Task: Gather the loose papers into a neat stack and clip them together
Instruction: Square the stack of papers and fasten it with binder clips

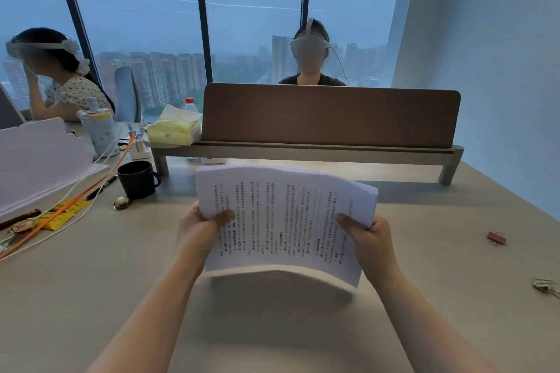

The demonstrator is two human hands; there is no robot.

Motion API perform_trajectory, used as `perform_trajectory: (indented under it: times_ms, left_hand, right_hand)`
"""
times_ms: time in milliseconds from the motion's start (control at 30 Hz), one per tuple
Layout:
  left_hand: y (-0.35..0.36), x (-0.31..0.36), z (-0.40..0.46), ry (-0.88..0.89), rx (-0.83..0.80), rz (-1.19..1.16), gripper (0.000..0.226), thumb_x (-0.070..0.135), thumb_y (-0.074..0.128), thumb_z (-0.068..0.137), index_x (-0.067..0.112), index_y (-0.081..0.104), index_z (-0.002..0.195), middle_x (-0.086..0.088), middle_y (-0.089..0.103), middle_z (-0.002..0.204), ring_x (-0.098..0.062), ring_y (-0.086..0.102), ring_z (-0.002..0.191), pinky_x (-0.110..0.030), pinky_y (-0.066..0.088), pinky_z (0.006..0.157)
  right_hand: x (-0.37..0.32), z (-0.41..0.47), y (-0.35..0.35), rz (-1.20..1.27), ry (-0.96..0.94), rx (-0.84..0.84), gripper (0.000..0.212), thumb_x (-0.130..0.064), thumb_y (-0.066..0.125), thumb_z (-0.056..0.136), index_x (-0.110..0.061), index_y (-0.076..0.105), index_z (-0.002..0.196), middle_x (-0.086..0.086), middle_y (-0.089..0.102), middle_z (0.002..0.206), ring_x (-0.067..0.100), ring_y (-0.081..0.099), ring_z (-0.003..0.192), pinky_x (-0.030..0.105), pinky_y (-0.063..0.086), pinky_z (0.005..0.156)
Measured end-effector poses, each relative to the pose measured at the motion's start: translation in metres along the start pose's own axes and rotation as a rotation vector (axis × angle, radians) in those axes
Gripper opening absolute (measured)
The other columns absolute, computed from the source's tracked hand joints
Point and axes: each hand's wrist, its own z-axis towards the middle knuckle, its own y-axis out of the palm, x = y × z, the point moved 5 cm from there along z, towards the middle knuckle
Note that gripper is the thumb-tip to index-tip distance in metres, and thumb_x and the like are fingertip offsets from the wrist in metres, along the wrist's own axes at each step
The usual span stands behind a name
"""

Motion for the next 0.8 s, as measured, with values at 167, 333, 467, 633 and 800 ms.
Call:
perform_trajectory:
  times_ms: [167,333,467,633,800]
  left_hand:
    - [-0.005,-0.026,-0.005,-0.093,-0.074,0.056,0.029,-0.001,0.078,0.073,0.015,0.068,0.095,-0.007,0.074,0.098,-0.032,0.069,0.093,-0.044,0.056,0.078]
    - [-0.007,-0.053,-0.014,-0.208,-0.065,0.063,0.054,0.027,0.090,0.040,0.018,0.072,0.091,-0.003,0.076,0.095,-0.031,0.070,0.095,-0.045,0.055,0.087]
    - [-0.009,-0.062,-0.015,-0.248,-0.080,0.073,0.061,0.037,0.089,0.034,0.019,0.073,0.091,-0.011,0.073,0.106,-0.031,0.069,0.098,-0.051,0.053,0.093]
    - [-0.006,-0.058,-0.020,-0.256,-0.075,0.126,0.052,0.037,0.090,0.038,0.021,0.073,0.084,-0.005,0.074,0.097,-0.027,0.070,0.090,-0.046,0.055,0.089]
    - [-0.004,-0.044,-0.019,-0.163,-0.020,0.183,0.029,-0.001,0.079,0.075,0.004,0.069,0.101,-0.010,0.067,0.100,-0.018,0.063,0.076,-0.026,0.050,0.071]
  right_hand:
    - [0.017,-0.008,-0.003,0.032,0.130,-0.080,0.007,-0.010,0.075,0.081,-0.014,0.072,0.086,-0.002,0.075,0.081,0.019,0.071,0.076,0.043,0.058,0.069]
    - [0.031,-0.016,-0.002,0.013,0.206,-0.064,0.016,0.000,0.068,0.087,-0.015,0.072,0.088,0.002,0.075,0.086,0.027,0.069,0.080,0.045,0.057,0.072]
    - [0.032,-0.017,0.000,-0.002,0.231,-0.055,0.018,0.000,0.065,0.089,-0.017,0.071,0.090,0.003,0.074,0.089,0.026,0.070,0.079,0.042,0.059,0.069]
    - [0.030,-0.018,0.000,-0.002,0.237,-0.061,0.018,0.000,0.064,0.090,-0.017,0.071,0.091,0.001,0.075,0.090,0.021,0.071,0.077,0.035,0.059,0.065]
    - [0.032,-0.018,-0.001,0.021,0.254,-0.078,0.017,0.001,0.066,0.088,-0.015,0.073,0.089,-0.002,0.077,0.085,0.020,0.072,0.077,0.031,0.060,0.064]
